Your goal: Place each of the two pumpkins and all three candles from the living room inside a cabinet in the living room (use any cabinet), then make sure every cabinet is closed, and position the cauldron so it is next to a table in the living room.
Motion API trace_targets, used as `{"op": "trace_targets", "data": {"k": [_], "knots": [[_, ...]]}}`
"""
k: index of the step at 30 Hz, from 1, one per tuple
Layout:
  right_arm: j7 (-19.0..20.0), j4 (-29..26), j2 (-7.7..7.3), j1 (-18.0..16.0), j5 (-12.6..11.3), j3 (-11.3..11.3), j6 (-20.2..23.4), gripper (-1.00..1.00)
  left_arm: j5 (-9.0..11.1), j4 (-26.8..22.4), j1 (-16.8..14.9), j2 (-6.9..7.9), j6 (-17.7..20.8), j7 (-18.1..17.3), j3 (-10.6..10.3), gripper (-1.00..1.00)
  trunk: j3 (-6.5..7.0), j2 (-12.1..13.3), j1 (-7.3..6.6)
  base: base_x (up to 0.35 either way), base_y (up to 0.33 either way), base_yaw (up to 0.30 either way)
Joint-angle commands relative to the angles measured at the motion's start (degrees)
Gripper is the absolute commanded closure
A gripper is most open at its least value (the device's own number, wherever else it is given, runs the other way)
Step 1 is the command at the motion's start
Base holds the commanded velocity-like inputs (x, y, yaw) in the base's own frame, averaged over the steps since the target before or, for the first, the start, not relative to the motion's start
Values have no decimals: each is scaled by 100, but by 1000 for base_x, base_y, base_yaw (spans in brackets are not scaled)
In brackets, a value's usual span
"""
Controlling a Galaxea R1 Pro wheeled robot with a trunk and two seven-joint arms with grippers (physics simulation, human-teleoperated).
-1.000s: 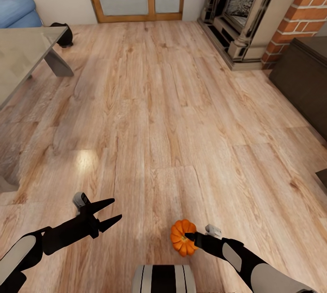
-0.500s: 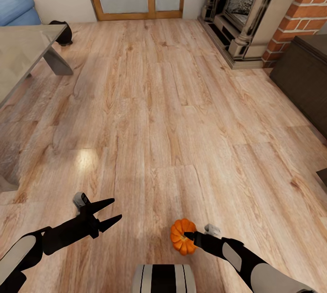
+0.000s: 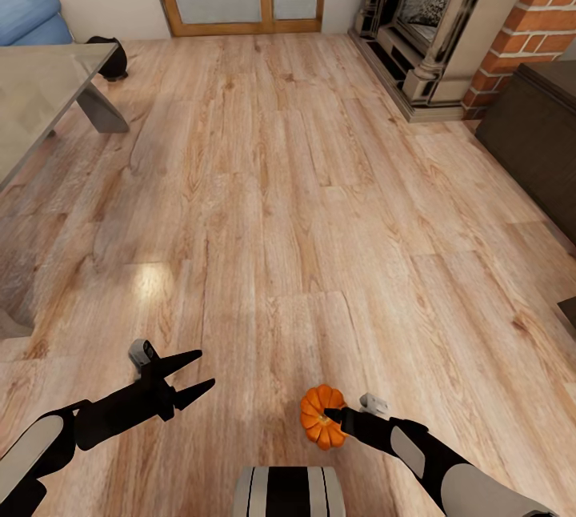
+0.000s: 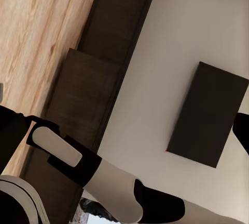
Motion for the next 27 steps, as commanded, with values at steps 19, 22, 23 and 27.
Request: {"op": "trace_targets", "data": {"k": [19, 22, 23, 27], "knots": [[-162, 100, -7, 2, 58, 57, 9, 100, -32, 4, -6, -4, 3, -47, -11, -100, -4, -1, 1, 0, 0, 0], [-162, 100, -9, 2, 58, 57, 9, 100, -32, 4, -4, -5, 2, -47, -15, -100, 40, 2, -5, 0, 0, 0], [-162, 100, -9, 2, 58, 57, 9, 100, -32, 4, -6, -5, 1, -47, -16, -100, 63, 3, -7, 0, 0, 0], [-162, 100, -9, 2, 58, 57, 9, 100, -32, 4, -4, -5, 4, -47, -17, -100, 151, 9, -18, 0, 0, 0]]}}
